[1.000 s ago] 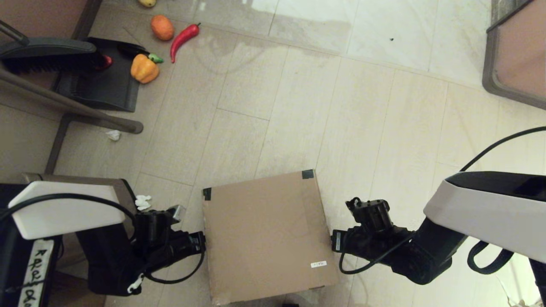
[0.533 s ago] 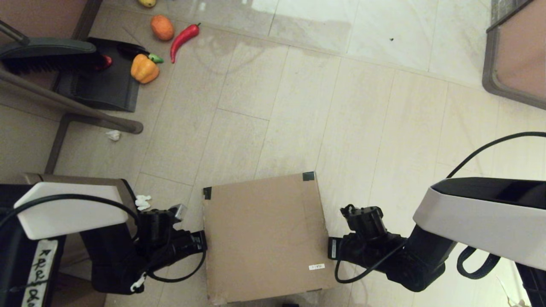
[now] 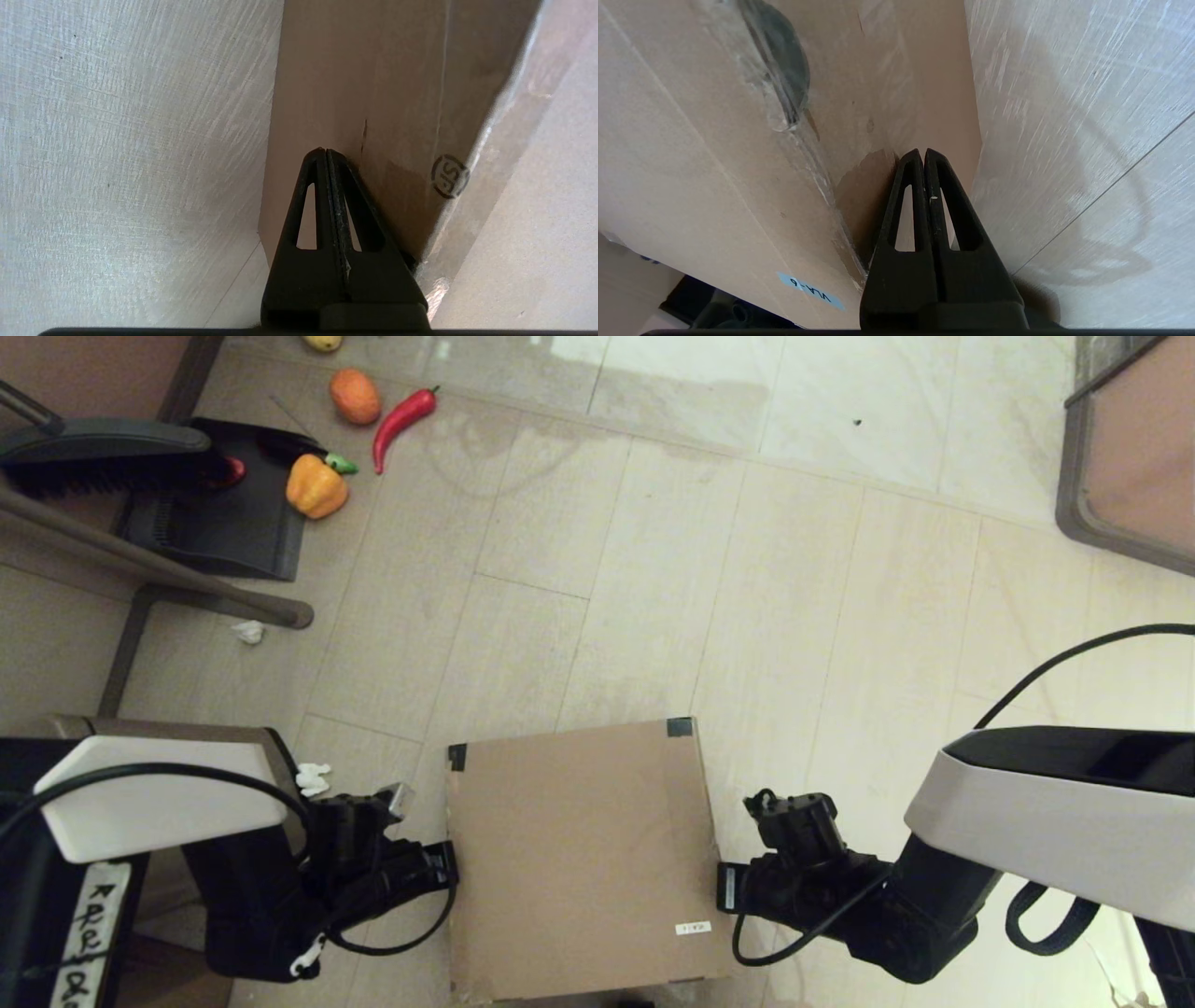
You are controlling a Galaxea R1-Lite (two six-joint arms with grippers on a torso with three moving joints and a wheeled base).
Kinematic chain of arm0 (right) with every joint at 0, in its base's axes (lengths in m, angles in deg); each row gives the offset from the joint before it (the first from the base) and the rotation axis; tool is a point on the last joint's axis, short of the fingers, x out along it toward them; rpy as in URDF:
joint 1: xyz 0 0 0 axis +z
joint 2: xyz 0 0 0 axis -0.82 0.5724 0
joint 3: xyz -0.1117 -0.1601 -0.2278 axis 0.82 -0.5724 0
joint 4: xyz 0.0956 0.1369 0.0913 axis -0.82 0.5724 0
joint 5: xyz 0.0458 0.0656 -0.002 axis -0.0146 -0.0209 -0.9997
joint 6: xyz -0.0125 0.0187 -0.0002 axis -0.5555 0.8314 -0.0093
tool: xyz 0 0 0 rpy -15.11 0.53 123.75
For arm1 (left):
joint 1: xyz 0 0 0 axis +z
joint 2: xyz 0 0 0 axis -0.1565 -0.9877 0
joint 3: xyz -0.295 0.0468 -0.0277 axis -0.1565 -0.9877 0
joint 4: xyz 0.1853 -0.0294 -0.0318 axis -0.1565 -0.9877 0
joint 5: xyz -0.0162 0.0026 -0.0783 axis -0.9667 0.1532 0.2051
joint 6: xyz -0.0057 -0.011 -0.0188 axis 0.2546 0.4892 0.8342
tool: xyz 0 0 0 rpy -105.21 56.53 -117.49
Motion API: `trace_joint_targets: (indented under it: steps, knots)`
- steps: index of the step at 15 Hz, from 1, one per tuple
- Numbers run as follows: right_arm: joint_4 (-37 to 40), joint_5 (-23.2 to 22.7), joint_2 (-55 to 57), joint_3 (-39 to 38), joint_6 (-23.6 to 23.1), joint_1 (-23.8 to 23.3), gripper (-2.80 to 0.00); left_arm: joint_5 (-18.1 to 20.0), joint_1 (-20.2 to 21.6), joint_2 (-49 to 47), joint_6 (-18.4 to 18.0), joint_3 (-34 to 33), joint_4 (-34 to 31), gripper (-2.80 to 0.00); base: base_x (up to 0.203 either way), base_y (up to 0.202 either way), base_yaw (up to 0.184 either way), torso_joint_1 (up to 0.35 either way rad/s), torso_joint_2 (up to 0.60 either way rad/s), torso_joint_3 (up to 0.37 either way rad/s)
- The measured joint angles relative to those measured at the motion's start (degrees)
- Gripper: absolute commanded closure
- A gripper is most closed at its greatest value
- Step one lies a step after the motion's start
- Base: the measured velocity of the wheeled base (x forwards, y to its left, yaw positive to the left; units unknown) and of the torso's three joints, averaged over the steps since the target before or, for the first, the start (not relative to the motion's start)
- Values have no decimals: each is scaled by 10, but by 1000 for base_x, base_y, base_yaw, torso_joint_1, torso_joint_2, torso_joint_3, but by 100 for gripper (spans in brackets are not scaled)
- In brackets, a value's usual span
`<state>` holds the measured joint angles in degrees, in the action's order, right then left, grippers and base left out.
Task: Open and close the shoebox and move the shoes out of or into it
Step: Open the shoe box
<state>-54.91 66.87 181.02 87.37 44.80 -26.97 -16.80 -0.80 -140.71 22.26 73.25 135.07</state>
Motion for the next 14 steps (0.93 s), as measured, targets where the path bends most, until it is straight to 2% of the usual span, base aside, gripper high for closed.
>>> trace_joint_targets:
  steps: [8,14]
  knots:
    - [-1,-7,-50,-48,17,1,0,1,-2,51,1,-35,0,0,0,0,0,0,0,0]
    - [0,-29,-95,-74,58,1,0,-5,-3,102,7,-67,0,0,0,0,0,0,0,0]
